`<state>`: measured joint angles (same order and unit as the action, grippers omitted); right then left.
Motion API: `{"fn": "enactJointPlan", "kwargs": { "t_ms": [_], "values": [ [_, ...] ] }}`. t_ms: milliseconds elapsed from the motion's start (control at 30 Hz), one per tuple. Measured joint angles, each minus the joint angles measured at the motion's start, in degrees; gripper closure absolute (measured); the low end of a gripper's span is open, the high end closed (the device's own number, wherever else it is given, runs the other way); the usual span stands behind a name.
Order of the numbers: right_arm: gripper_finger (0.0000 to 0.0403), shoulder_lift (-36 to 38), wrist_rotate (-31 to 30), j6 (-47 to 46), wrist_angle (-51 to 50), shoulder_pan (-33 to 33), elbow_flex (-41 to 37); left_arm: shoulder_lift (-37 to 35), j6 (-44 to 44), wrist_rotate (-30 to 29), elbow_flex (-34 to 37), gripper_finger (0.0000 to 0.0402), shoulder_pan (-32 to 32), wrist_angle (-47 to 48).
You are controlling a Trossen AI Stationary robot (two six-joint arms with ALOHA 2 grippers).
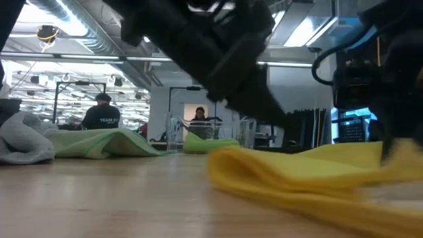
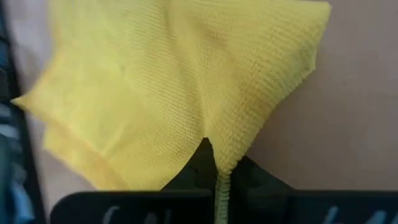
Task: Fold microfiber towels
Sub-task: Fold the yellow microfiber cloth
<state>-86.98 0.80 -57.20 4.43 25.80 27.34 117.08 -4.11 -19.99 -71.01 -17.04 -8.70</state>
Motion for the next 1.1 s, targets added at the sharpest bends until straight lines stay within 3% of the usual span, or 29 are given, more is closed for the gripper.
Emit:
{"fn": "enactJointPlan", "kwargs": {
  "t_ms": [233,467,600,800,1100],
  "values": [
    [0.0398,9.94,-0.09,14.89,-27.54,-8.19,3.26,-1.93,0.15,-2.10,0.03,0.0266,-1.31,-0.01],
    [0.0398,13.38,-8.96,26.01,-55.79,-12.41,14.19,-2.04,0.11,-2.12,0.02,0.0266,-1.05,-1.00],
    [0.0399,13.28,-12.59,26.24,-59.00,-12.47,20.20,-2.06,0.15,-2.08,0.03,0.0266,-1.11,-0.89],
    [0.0399,10.97,-11.55,26.66,-53.44,-11.64,23.92,-2.04,0.12,-2.05,0.03,0.0266,-1.09,-0.89],
    [0.0396,-2.92,-9.79,33.82,-50.96,-8.98,23.82,-2.04,-0.03,-2.03,0.03,0.0266,-1.13,-0.47]
  ]
}}
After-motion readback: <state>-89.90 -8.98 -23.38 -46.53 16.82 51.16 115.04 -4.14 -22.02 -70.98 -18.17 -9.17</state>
